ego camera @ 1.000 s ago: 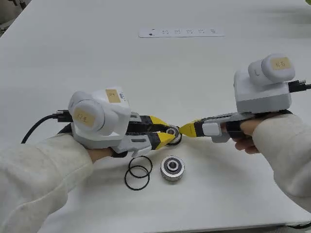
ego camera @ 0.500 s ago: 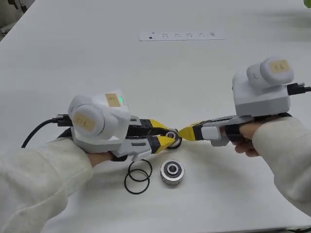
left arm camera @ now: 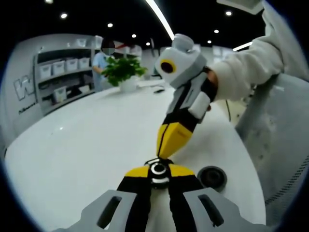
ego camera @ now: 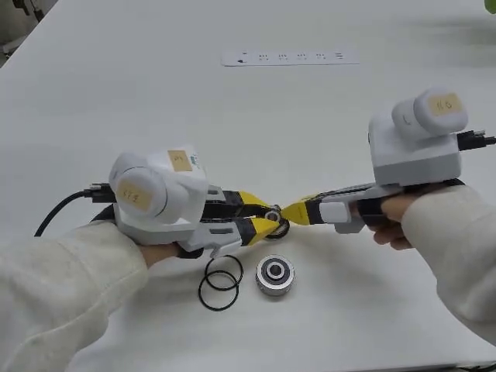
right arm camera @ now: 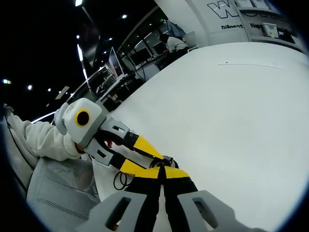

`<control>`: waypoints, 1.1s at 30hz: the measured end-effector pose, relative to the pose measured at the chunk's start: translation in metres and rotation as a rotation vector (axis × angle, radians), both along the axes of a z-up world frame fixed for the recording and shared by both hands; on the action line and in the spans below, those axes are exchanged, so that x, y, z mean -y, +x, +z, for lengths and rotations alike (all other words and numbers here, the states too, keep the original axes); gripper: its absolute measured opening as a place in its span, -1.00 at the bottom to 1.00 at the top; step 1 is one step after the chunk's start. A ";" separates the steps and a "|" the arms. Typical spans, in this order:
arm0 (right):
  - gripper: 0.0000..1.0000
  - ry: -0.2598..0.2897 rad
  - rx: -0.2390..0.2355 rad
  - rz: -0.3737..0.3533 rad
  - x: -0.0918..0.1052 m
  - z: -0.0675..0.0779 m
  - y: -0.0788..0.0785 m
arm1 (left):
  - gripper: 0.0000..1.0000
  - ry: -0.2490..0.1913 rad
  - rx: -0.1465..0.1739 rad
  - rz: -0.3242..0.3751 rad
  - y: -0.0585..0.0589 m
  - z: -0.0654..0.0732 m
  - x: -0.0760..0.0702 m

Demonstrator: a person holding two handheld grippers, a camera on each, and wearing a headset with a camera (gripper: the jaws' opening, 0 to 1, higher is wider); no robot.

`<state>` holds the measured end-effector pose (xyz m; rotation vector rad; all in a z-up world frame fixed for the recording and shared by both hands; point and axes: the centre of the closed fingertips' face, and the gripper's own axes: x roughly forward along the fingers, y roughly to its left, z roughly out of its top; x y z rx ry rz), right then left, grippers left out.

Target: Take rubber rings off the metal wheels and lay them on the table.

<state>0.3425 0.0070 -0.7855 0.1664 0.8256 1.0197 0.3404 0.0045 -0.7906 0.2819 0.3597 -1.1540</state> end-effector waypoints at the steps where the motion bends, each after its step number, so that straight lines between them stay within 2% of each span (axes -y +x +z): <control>1: -1.00 0.011 -0.002 0.004 -0.002 0.002 -0.001 | -0.73 0.000 0.000 0.000 0.000 0.000 0.000; 2: -1.00 0.086 0.000 0.011 -0.011 0.014 -0.001 | -0.73 -0.001 0.000 0.001 0.000 0.000 0.000; 3: -1.00 0.098 -0.004 -0.010 -0.011 0.018 0.002 | -0.73 -0.001 0.000 0.002 0.000 0.000 0.000; 4: -1.00 0.070 0.008 -0.007 -0.008 0.017 0.003 | -0.73 -0.002 0.000 0.004 0.000 0.000 0.000; 5: -1.00 0.003 0.044 0.011 -0.005 0.010 0.004 | -0.73 -0.002 0.000 0.005 0.000 0.000 0.000; 6: -1.00 0.015 0.050 0.012 -0.008 0.011 0.003 | -0.73 0.000 0.005 0.003 0.000 0.000 0.000; 7: -1.00 0.036 0.018 0.011 -0.009 0.011 0.001 | -0.73 -0.002 0.004 0.005 0.000 0.000 0.000; 8: -1.00 0.039 0.016 0.007 -0.009 0.011 0.001 | -0.73 -0.002 0.003 0.005 0.000 0.000 0.000; 11: -1.00 0.017 0.032 0.006 -0.007 0.010 0.003 | -0.73 0.003 0.005 0.008 0.000 0.000 0.000; 13: -1.00 0.018 0.026 0.001 -0.006 0.009 0.003 | -0.73 0.018 0.020 0.005 0.000 0.000 0.001; 21: -1.00 0.007 0.029 -0.013 -0.002 0.009 0.006 | -0.69 0.047 0.012 -0.010 -0.002 0.006 0.000; 23: -1.00 0.001 0.032 -0.018 0.000 0.009 0.006 | -0.63 0.031 0.004 -0.019 -0.003 0.012 -0.001; 24: -1.00 0.004 0.032 -0.018 0.000 0.010 0.006 | -0.59 0.012 -0.010 -0.019 -0.004 0.016 -0.002; 28: -1.00 0.022 0.037 -0.036 0.002 0.016 0.009 | -0.33 -0.001 -0.004 -0.017 -0.005 0.028 -0.008; 33: -1.00 0.049 0.040 -0.051 0.002 0.024 0.010 | -0.18 -0.001 0.008 -0.010 -0.004 0.042 -0.021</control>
